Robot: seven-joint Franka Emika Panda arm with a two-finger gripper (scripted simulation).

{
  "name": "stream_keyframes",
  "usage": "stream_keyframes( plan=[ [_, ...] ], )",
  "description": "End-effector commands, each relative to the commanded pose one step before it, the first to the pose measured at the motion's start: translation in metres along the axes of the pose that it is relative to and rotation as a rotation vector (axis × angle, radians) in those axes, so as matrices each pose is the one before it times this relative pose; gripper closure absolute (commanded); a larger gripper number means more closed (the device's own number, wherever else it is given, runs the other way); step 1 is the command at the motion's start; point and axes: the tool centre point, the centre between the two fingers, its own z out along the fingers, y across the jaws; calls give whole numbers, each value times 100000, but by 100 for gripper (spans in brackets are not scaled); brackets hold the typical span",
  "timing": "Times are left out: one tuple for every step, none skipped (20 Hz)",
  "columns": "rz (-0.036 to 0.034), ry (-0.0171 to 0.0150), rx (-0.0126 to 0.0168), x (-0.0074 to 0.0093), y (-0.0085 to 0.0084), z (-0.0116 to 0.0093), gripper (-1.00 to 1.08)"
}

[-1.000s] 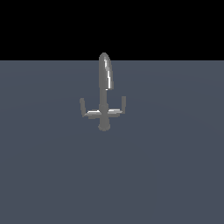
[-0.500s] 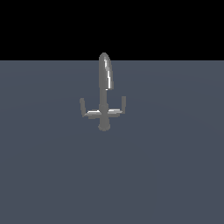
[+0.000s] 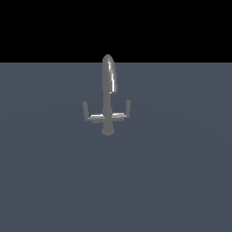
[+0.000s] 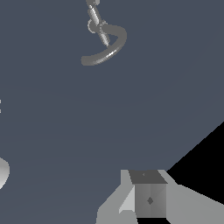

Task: Turn on the faucet by rotating a designated handle.

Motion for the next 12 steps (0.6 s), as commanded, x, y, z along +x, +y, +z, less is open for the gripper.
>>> stream_keyframes(
  plan=[
    [-7063,-4433,-2440,806,278,-596,108],
    [-2843,-1787,-824,335,134,-221,108],
    [-2867,-1803,-760,342,146,-215,108],
    [-2892,-1816,-696,349,157,-209,108],
    [-2917,-1827,-632,355,169,-203,108],
    [-2942,-1834,-569,362,182,-197,108],
    [-2967,-1838,-506,367,195,-191,108],
    [-2992,-1840,-443,373,208,-185,108],
    [-3018,-1839,-381,378,222,-179,108],
    [-3043,-1836,-319,383,236,-173,108],
    [-3069,-1829,-259,387,250,-167,108],
    [-3094,-1820,-199,390,265,-161,108]
  ],
)
